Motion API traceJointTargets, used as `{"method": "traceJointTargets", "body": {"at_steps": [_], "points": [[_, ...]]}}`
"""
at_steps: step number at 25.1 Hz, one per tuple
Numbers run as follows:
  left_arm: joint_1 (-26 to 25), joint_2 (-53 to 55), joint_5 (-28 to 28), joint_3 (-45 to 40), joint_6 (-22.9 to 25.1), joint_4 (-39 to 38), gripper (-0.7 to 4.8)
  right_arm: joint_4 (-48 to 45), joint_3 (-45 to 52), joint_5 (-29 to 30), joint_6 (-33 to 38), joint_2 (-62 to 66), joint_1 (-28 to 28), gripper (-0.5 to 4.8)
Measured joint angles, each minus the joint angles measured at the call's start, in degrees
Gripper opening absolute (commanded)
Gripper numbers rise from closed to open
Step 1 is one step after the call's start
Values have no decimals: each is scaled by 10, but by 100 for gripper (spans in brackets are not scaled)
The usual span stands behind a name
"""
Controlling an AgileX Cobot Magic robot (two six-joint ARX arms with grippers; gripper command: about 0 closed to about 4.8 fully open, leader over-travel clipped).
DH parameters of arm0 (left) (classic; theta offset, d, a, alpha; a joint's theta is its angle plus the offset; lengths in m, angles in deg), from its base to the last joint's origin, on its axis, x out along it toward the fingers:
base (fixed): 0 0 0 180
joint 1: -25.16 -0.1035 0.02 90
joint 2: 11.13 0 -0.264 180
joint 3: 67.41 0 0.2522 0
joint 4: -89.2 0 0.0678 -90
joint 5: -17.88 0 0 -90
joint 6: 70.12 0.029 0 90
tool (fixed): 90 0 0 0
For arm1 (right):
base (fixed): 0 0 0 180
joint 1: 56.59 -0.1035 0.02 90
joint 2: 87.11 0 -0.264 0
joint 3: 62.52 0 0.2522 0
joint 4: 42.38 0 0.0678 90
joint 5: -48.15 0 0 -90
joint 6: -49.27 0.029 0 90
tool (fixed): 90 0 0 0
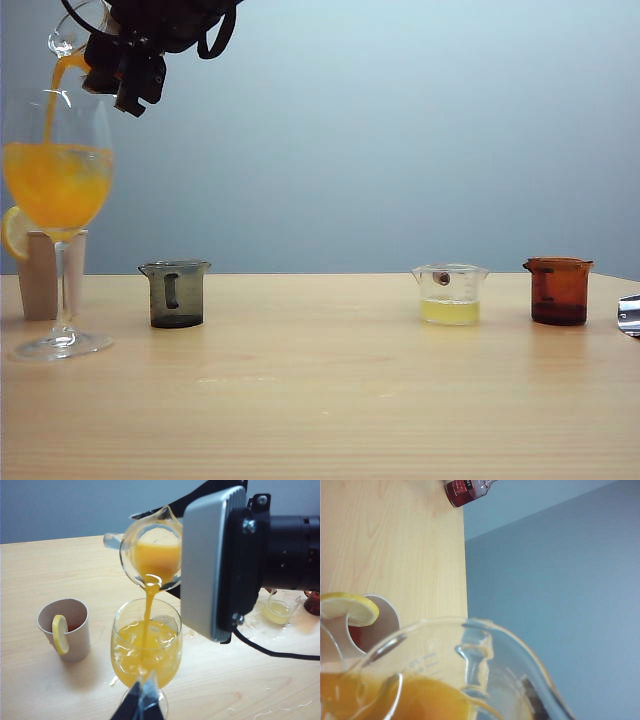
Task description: Pick up the second measuring cup from the left, pour the orange juice inside into the goblet, and finally put the measuring cup back in its original place.
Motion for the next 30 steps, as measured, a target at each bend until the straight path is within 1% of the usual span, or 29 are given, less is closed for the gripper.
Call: {"method": "traceJointTargets", "body": {"at_steps": [3, 6, 14, 21, 27, 30], "points": [[0, 0, 0, 0, 0, 0, -5, 0, 0, 0, -6, 0, -1, -1], [0, 0, 0, 0, 0, 0, -5, -1, 0, 0, -29, 0, -2, -1], [0, 0, 0, 0, 0, 0, -5, -26, 0, 0, -40, 0, -2, -1], [0, 0, 5, 0, 0, 0, -5, -35, 0, 2, -84, 0, -2, -1], [0, 0, 11, 0, 0, 0, -5, -35, 0, 2, -101, 0, -3, -1], [0, 0, 11, 0, 0, 0, -5, -35, 0, 3, -122, 0, -4, -1]]}}
